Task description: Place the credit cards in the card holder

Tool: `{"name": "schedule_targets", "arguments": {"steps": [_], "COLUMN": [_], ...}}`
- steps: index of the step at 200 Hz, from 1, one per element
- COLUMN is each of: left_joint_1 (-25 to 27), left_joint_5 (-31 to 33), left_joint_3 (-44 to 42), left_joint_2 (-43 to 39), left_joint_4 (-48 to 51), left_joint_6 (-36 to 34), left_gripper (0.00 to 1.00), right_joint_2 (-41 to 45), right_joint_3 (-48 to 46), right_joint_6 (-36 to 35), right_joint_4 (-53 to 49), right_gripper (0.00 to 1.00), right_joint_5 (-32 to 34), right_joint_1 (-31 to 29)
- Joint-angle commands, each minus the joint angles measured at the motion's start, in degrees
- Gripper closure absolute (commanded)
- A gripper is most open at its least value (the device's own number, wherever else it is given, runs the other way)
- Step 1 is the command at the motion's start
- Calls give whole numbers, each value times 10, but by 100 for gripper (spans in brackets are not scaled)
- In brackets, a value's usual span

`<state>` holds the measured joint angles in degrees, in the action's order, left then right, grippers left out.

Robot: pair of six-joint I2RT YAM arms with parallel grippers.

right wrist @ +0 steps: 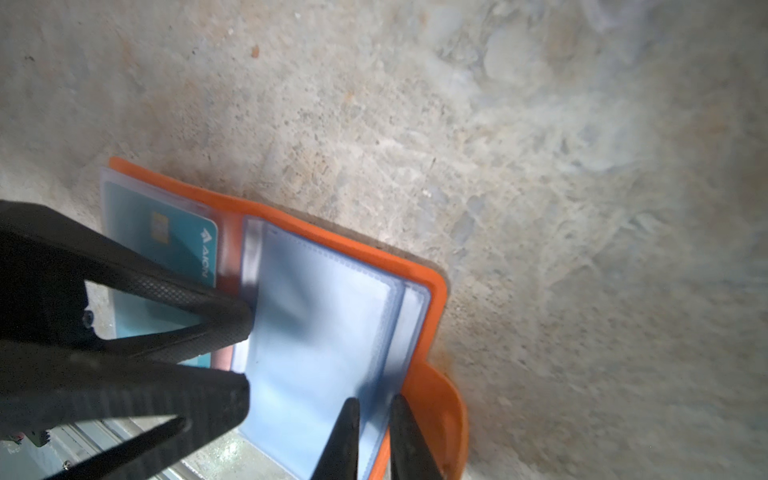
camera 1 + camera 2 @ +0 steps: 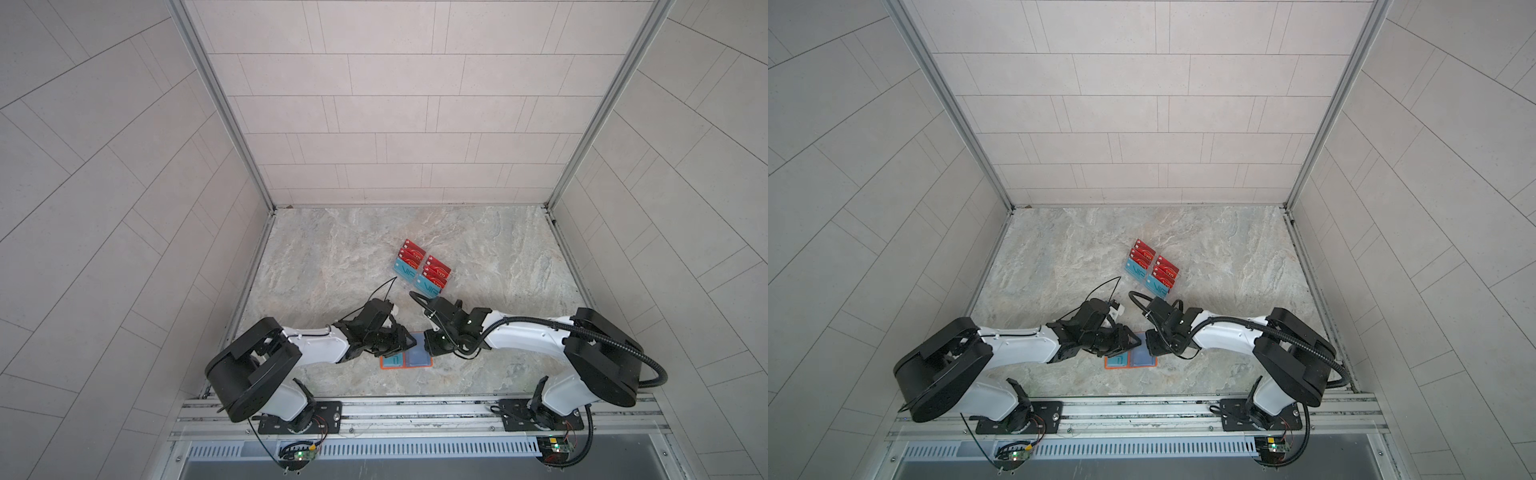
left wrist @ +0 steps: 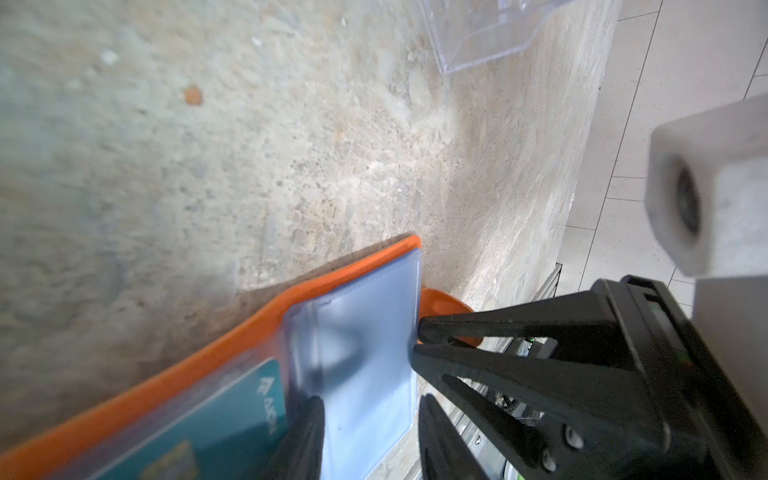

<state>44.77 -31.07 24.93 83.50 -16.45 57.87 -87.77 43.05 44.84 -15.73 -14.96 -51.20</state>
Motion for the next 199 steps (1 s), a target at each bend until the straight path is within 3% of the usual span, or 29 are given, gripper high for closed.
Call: {"name": "schedule_targets", "arguments": {"steps": [1, 126, 199], "left_joint_1": [2, 0, -11], "left_joint_5": [4, -45, -40], "left_joint_3": [-10, -17, -36], "left_joint_2": [1, 35, 31], "left_joint_4": [22, -99, -127], "left_joint_6": [4, 52, 53], "left_gripper": [58, 57, 57], "right_joint_2": [-7, -11, -15], "right_joint_3": [7, 7, 8], "right_joint_6": [4, 6, 7], "right_joint_4": [-8, -5, -2], "right_gripper": [83, 83, 83], "right_joint_5": [11, 8, 7], "right_joint_1": [1, 0, -1]}}
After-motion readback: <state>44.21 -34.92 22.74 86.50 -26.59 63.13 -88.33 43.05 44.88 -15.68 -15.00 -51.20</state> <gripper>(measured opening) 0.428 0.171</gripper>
